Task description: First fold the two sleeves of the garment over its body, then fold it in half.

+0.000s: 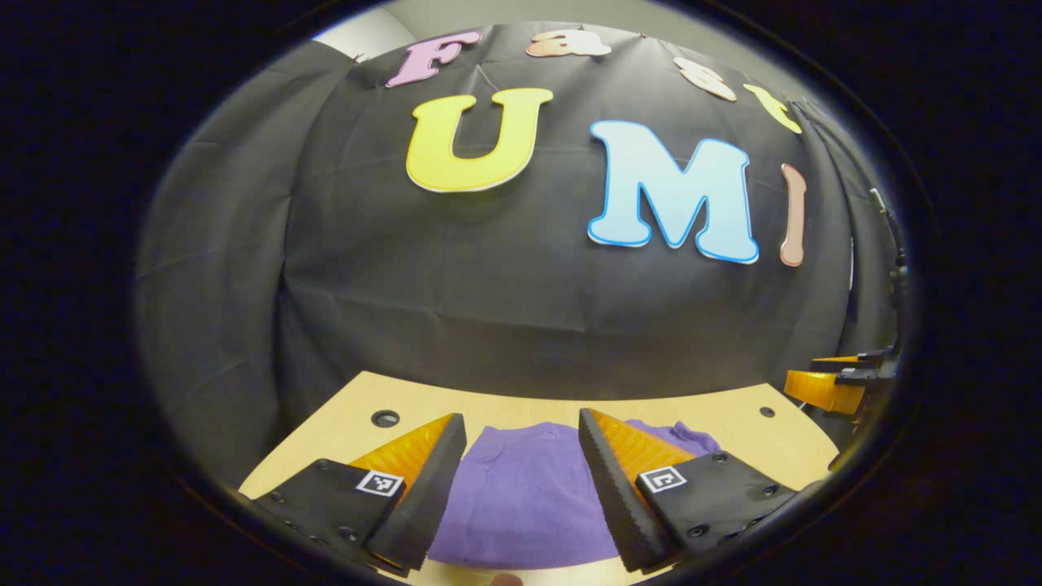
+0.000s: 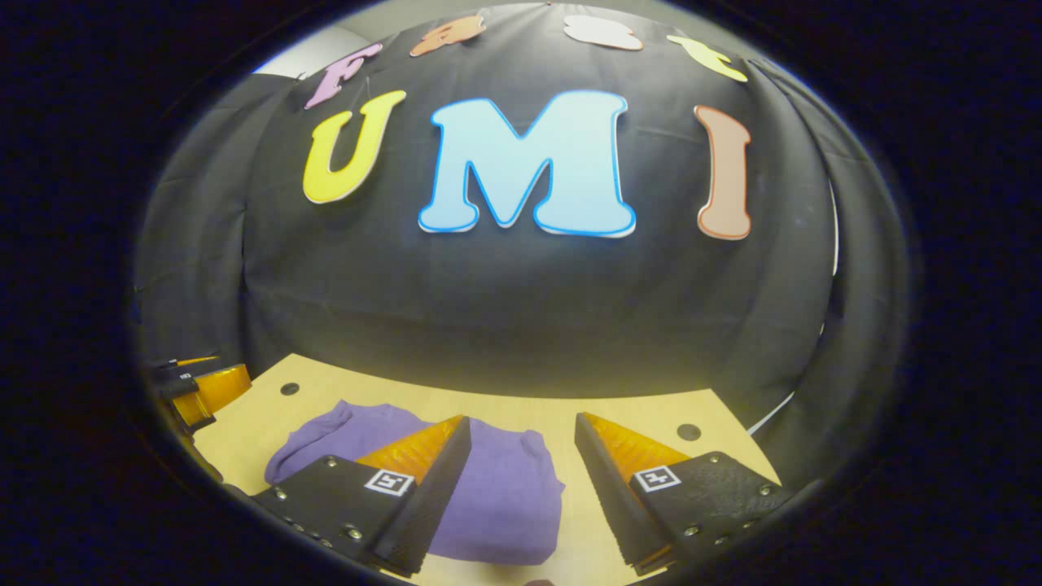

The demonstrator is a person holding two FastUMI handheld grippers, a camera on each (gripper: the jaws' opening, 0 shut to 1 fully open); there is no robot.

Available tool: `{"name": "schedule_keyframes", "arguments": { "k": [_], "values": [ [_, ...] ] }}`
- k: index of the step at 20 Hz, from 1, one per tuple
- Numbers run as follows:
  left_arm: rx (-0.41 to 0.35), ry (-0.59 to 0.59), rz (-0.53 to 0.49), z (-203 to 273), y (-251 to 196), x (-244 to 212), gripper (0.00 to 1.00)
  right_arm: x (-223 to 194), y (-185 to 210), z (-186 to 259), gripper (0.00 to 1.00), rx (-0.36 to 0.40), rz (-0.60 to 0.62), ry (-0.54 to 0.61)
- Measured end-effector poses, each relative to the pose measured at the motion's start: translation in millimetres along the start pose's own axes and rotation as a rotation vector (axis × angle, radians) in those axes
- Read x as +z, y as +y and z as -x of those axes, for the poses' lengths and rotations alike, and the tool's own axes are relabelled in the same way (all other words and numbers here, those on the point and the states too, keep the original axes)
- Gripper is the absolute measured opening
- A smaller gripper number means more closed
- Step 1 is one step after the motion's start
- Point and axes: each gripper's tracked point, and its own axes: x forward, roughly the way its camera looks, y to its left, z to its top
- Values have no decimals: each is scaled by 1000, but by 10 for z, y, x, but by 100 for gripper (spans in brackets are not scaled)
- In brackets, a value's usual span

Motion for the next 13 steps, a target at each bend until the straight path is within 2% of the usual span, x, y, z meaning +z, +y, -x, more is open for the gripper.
{"name": "schedule_keyframes", "arguments": {
  "k": [7,13],
  "values": [
    [-56,-114,-30,800,73,449,89,431,232,878,83,-66,27,-158],
    [-77,-162,-51,1287,121,555,89,512,370,1490,81,-99,41,-226]
  ]
}}
